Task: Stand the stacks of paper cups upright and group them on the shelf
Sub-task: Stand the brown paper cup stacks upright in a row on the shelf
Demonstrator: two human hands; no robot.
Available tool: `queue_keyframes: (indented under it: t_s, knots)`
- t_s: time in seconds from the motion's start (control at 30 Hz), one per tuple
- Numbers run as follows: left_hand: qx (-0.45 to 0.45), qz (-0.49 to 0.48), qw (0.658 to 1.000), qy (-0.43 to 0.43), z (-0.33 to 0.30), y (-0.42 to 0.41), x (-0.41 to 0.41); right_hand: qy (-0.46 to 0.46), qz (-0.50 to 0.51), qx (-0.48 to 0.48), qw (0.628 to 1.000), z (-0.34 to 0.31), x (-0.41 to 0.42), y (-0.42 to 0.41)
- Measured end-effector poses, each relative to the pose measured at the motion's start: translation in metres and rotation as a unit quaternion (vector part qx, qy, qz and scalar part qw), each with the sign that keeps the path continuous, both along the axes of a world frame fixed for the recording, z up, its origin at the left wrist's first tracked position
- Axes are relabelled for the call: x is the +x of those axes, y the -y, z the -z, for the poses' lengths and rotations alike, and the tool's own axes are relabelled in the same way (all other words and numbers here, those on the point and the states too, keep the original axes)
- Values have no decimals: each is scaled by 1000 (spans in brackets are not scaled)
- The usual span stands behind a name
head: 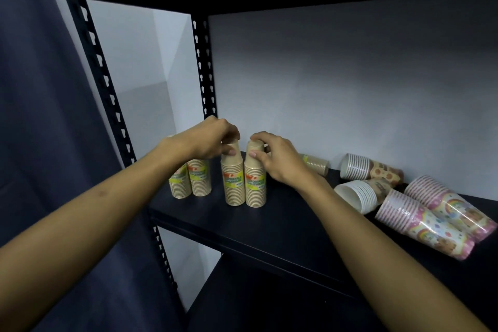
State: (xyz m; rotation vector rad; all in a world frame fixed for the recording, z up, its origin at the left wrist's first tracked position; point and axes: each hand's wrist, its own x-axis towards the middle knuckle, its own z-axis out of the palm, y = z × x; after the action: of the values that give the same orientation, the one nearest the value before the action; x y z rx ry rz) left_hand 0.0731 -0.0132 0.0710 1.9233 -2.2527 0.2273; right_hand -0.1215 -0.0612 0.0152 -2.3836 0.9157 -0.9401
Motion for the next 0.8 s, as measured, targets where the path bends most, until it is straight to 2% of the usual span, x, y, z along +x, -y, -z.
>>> queue_keyframes:
  t_s: [0.2,0.43,0.8]
  knots:
    - [13,-56,995,78,-3,26,13,-26,-29,13,999,-9,40,26]
    - [20,-108,991,74,-6,49,30,-23,-32,20,999,-6,70,54]
    - [50,-125,990,34,-11,58,48,8,-64,49,997,-3,84,67]
